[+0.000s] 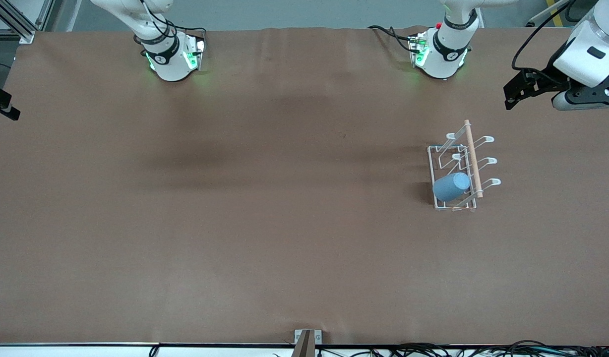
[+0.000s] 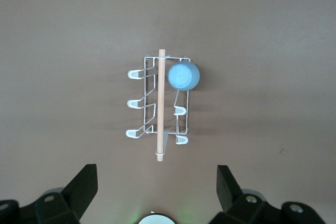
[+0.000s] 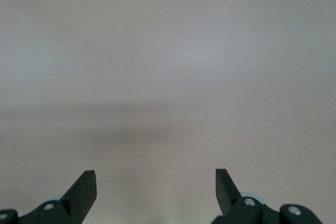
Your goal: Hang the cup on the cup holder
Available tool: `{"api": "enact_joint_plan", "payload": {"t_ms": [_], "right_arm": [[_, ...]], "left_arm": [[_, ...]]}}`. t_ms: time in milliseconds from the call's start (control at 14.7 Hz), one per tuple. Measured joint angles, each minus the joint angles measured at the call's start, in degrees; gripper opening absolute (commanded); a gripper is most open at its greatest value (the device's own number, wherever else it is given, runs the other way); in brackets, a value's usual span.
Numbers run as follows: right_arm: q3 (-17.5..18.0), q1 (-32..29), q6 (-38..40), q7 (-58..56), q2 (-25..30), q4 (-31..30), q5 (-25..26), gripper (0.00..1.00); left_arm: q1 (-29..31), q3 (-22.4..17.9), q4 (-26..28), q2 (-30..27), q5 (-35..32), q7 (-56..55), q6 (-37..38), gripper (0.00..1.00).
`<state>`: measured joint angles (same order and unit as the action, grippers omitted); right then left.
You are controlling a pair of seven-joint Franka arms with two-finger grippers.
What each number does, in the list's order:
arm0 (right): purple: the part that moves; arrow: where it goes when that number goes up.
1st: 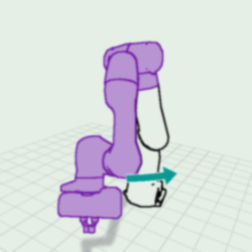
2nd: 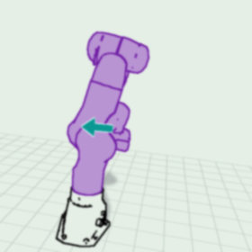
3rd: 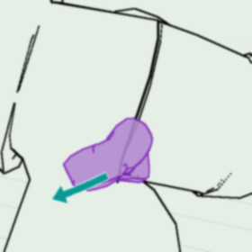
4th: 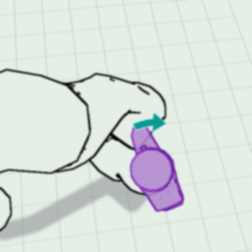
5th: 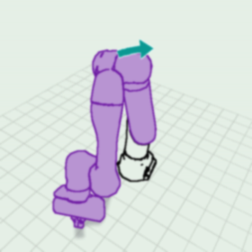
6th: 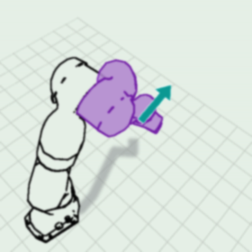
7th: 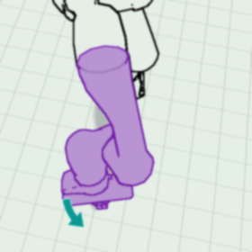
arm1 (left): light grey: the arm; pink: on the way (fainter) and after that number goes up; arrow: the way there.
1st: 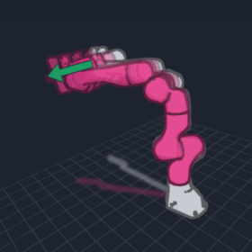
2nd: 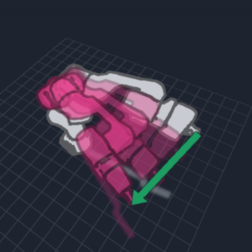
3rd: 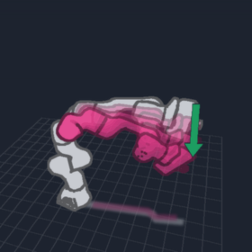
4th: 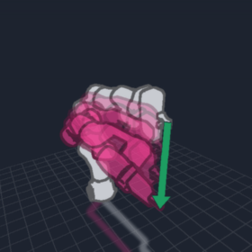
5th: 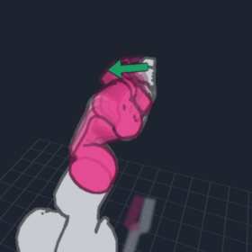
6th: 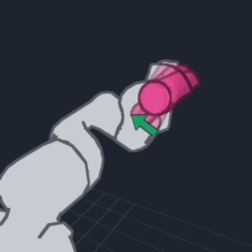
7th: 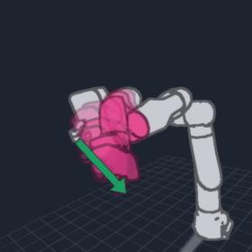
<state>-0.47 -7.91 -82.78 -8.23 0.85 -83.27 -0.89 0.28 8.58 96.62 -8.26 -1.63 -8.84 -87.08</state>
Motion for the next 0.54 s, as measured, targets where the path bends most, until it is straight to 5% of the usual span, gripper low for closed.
{"api": "enact_joint_plan", "payload": {"t_ms": [544], "right_arm": [[0.0, 0.0, 0.02, 0.02, 0.0, -0.06, 0.0, 1.0]], "left_arm": [[-0.47, 0.9, -0.11, 0.0, 0.01, 0.52, -0.39, 1.0]]}}
